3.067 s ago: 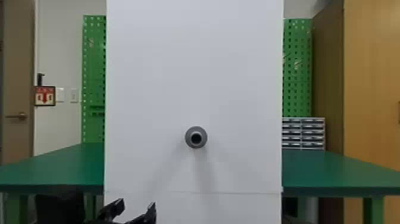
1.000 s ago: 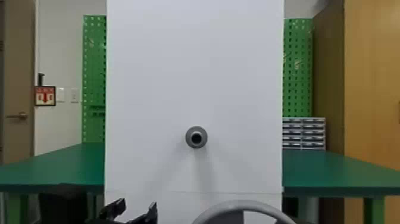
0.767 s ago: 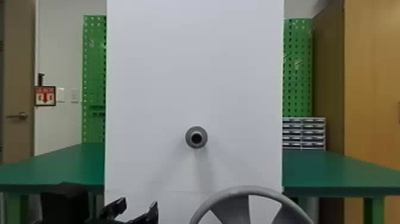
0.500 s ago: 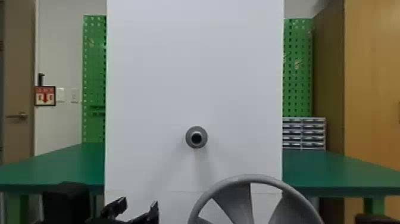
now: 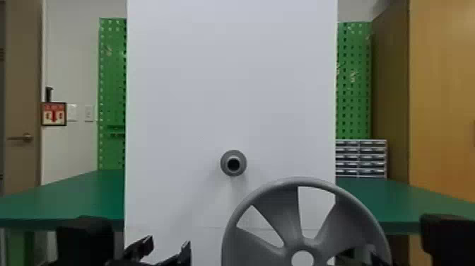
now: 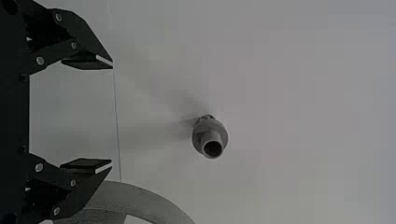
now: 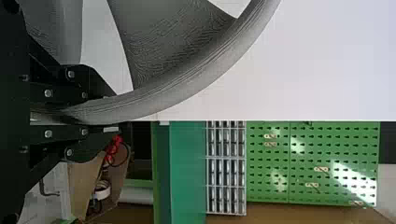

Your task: Hold the wheel and insert it

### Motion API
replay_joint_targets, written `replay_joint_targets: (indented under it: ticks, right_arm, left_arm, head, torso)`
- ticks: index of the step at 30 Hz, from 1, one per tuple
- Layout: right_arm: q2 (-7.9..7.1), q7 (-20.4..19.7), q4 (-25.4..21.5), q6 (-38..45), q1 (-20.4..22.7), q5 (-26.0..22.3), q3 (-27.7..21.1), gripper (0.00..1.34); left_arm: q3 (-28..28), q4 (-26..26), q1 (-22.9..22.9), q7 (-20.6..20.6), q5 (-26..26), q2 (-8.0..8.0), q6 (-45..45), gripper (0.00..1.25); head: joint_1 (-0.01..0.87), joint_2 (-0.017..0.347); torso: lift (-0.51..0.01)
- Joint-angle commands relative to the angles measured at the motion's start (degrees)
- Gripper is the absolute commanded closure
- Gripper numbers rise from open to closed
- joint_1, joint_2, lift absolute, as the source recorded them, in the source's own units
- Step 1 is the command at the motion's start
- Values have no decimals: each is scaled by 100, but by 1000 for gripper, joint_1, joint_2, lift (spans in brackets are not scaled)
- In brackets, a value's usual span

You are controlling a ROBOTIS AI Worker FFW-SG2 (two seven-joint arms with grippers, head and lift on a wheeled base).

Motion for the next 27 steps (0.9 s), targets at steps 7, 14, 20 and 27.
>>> replay_joint_targets:
  ticks: [7,14,20,27]
  right_arm:
    - [71,0,33,442,-768,339,251,1184]
    - [71,0,33,759,-1287,375,435,1184]
    - [71,0,33,847,-1551,322,453,1184]
    - [9,0,42,856,-1762,208,383,1184]
  left_arm:
    - [-71,0,-27,48,-2,37,43,495]
    - [-115,0,-45,74,6,64,70,495]
    - [-150,0,-80,101,15,81,79,495]
    - [-185,0,-89,118,6,81,87,495]
  head:
    - [0,54]
    - [0,54]
    - [0,54]
    - [0,54]
  torso:
    - [-485]
    - [-485]
    - [-485]
    - [-485]
